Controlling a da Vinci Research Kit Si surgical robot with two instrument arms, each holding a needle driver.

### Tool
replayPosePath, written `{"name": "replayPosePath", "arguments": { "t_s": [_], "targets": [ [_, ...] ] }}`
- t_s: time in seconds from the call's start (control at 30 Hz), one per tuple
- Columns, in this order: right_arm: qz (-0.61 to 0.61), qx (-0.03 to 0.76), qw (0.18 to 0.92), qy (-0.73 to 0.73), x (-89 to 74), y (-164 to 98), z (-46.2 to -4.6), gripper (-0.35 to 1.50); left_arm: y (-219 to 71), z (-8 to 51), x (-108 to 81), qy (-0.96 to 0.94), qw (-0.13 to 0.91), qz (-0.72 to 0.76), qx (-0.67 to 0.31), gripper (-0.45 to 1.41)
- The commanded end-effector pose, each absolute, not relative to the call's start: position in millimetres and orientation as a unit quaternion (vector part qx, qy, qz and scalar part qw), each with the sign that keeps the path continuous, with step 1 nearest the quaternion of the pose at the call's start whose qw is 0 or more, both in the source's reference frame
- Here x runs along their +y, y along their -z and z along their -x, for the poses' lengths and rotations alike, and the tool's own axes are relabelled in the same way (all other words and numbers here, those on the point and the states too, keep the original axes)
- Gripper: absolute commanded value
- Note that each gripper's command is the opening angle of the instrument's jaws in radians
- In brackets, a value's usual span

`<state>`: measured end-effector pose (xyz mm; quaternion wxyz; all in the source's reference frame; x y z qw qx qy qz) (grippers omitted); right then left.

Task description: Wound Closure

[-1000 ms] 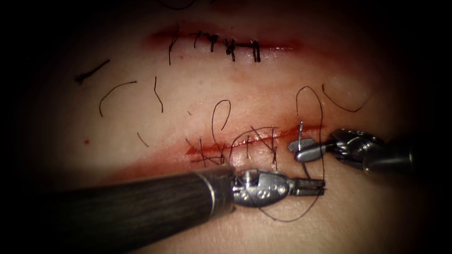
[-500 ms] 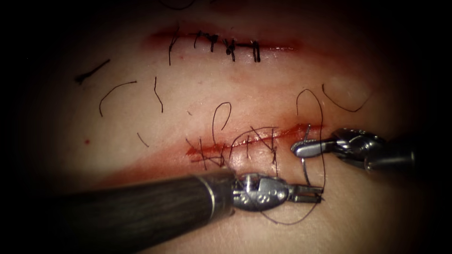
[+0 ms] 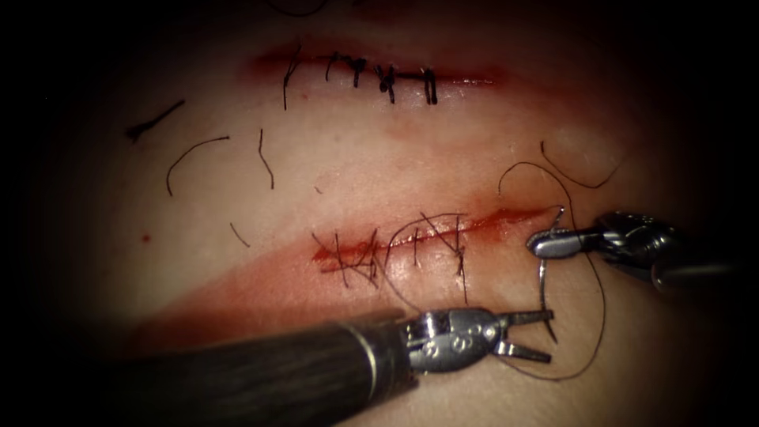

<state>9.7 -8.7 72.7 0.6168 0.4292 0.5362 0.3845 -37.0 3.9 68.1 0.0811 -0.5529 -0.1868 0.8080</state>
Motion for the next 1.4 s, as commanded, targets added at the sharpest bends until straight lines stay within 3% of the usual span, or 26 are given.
{"name": "replayPosePath", "arguments": {
  "t_s": [0.03,0.47,0.93,1.4],
  "targets": [
    [-0.424,0.537,0.618,-0.388,-9.2,-74,-10.2,-0.35,-68,37.6,3.5,-0.807,0.083,0.553,-0.188,0.41],
    [-0.413,0.544,0.643,-0.347,-11.2,-72,-9.2,-0.35,-68,36.2,4.8,-0.809,0.074,0.555,-0.179,0.26],
    [-0.315,0.589,0.686,-0.288,-4.6,-68,-10.3,-0.35,-74,35.0,8.1,-0.830,0.100,0.531,-0.142,-0.11],
    [-0.237,0.606,0.713,-0.260,-0.7,-69,-11.0,-0.35,-80,35.4,10.2,-0.852,0.139,0.495,-0.099,-0.23]
  ]
}}
